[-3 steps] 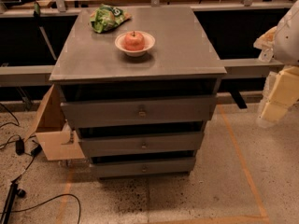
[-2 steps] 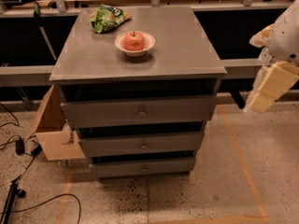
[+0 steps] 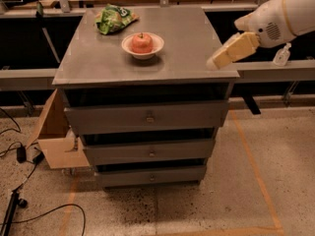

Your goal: Pick apple from paper bowl and place on counter

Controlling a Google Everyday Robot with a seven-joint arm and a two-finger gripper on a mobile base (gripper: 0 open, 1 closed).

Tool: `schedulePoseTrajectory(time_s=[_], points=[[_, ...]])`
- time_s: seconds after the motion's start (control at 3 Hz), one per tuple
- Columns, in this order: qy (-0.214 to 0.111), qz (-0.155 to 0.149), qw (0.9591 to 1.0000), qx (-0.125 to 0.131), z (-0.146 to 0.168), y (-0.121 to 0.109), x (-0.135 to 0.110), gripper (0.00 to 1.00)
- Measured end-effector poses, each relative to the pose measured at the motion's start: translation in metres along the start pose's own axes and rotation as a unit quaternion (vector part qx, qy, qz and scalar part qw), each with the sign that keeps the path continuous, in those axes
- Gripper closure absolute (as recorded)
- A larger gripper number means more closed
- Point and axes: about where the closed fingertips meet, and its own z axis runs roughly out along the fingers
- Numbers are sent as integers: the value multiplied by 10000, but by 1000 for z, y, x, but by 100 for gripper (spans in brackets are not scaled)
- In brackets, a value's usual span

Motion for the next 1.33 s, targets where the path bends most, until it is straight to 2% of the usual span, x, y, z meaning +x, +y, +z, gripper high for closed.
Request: schedulePoseTrajectory(time_s=[0.33,0.67,1.33], points=[[-907,589,9941,107,48,-44,-38,0],[-916,594,9940,95,52,-43,-39,0],[-1278,741,9890,86,112,-47,-57,0]])
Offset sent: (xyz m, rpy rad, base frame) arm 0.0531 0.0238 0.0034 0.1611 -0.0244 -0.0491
